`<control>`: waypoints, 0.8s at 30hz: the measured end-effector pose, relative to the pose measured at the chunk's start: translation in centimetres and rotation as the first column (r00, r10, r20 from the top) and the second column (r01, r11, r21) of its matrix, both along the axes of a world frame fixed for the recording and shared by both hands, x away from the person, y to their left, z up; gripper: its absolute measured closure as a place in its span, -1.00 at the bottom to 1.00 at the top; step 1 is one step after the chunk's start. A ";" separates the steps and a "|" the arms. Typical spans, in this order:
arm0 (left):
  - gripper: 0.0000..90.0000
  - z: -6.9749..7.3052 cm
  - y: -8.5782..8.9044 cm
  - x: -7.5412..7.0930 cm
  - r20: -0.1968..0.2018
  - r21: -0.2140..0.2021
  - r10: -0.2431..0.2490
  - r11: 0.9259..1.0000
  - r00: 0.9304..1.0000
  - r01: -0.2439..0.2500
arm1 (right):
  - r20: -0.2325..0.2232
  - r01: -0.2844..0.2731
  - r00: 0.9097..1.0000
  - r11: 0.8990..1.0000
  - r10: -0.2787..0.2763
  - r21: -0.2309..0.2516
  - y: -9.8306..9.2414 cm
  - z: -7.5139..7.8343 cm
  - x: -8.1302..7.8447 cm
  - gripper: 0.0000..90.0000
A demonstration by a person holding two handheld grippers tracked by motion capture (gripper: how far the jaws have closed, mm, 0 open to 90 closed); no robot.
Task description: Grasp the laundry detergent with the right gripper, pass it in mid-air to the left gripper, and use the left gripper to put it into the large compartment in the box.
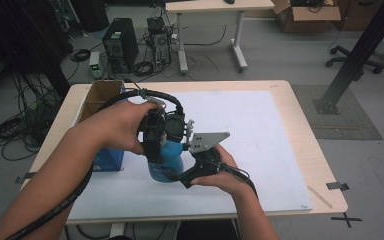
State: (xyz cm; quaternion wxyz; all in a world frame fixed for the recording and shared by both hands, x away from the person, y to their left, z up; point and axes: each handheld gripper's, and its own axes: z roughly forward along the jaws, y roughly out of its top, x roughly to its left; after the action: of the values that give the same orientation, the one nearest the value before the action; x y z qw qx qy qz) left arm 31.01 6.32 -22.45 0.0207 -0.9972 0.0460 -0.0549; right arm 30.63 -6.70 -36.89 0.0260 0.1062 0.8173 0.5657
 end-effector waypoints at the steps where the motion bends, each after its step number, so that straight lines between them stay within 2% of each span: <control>1: -0.15 0.0 0.0 0.0 0.000 0.000 0.001 1.000 1.000 -0.001 | 0.000 0.007 1.000 1.000 -0.007 0.004 0.0 0.0 0.0 -0.90; 5: -0.15 0.1 -0.1 0.0 -0.002 0.000 0.005 1.000 1.000 -0.005 | 0.000 0.007 1.000 1.000 -0.007 0.016 -0.2 0.0 0.0 -1.00; 8: -0.15 0.2 -0.2 0.1 -0.008 0.001 0.020 1.000 1.000 -0.020 | 0.003 0.006 1.000 1.000 -0.006 0.028 -0.4 0.0 -0.1 -1.00; 14: -0.15 0.4 -0.1 0.5 -0.024 0.005 0.091 0.996 0.996 -0.091 | 0.016 0.017 1.000 0.999 -0.018 0.045 -1.7 0.6 -0.4 -1.00; 20: -0.15 1.0 0.0 0.9 -0.025 0.028 0.162 0.987 0.987 -0.161 | 0.032 0.043 0.999 0.998 -0.044 0.043 -3.9 1.5 -0.9 -1.00; 22: -0.15 1.3 0.1 1.0 -0.015 0.029 0.189 0.982 0.982 -0.189 | 0.042 0.049 0.998 0.998 -0.050 0.043 -4.6 1.8 -1.2 -1.00; 24: -0.15 1.8 0.3 1.2 -0.005 0.035 0.227 0.973 0.974 -0.227 | 0.048 0.054 0.997 0.998 -0.056 0.046 -5.3 2.2 -1.4 -1.00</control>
State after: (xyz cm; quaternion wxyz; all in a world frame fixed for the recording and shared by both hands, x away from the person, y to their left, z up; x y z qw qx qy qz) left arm 32.24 6.58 -20.64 0.0436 -0.9957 -0.0671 -0.0472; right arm 29.21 -12.04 -34.69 0.0594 0.1150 0.8004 0.5853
